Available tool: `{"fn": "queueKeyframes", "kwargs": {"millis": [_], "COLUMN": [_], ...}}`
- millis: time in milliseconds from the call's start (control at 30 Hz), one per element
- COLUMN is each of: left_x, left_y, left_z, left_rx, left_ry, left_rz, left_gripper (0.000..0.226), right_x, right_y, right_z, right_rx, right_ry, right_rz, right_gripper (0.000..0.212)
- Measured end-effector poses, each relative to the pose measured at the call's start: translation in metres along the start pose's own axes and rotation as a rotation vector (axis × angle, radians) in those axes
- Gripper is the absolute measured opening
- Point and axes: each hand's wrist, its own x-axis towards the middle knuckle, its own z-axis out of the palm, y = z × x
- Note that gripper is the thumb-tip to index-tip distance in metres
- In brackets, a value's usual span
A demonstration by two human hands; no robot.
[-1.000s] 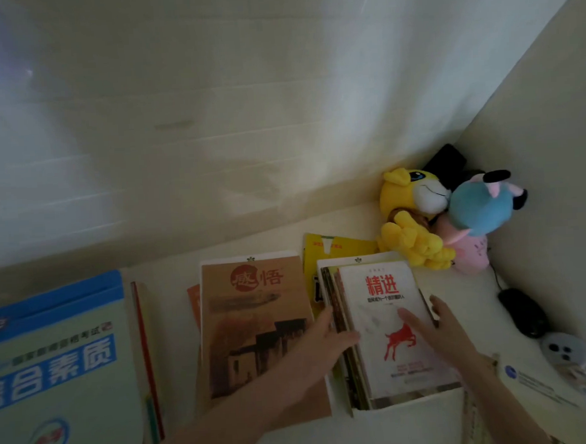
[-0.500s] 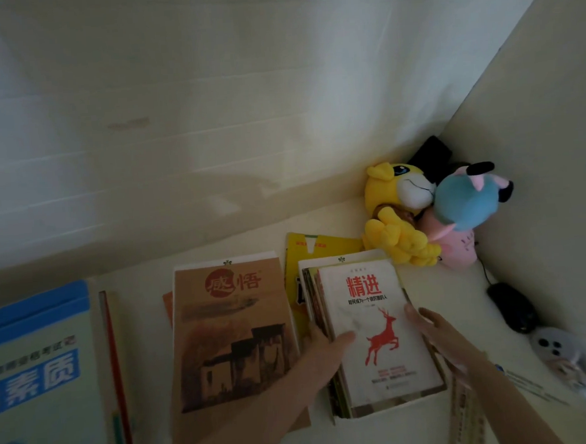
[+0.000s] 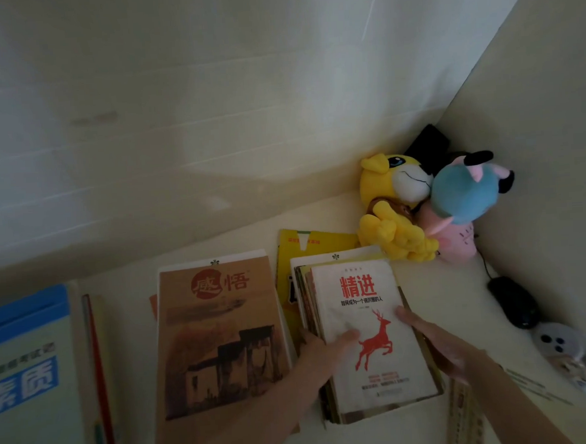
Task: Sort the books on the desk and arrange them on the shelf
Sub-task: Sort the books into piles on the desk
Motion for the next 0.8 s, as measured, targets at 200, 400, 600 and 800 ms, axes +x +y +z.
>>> {"fn": "queueKeyframes", "kwargs": {"millis": [200,400,600,800], "left_x": [0.013,0.021,-0.007,0.033], "left_y": [-0.003,-0.001,0.044,0.109], "left_z": [0.000,-0.002,-0.017,-0.045], "left_rx": [0.016,0.094,0.336,0.293], "left_ry": [-0.018,-0.098,-0.009,0.274], "left_rz": [-0.008,-0.014,0.135,0.136], "left_gripper": [0.161,0.163,0.115,0.089], "right_x": [0.008,0.015,0.008,0.006], "right_y": [0.017,0.030,0.024,0.022], "right_z": [-0.008,-0.020,-0.011,-0.007], "right_rx": [0.060,0.088,0.127,0.164], "right_ry": [-0.029,-0.024,-0.104,-0.101], "right_rz": [-0.003,-0.024,-0.062,-0.065], "right_gripper": [0.080,0.105,0.114,0.110]}}
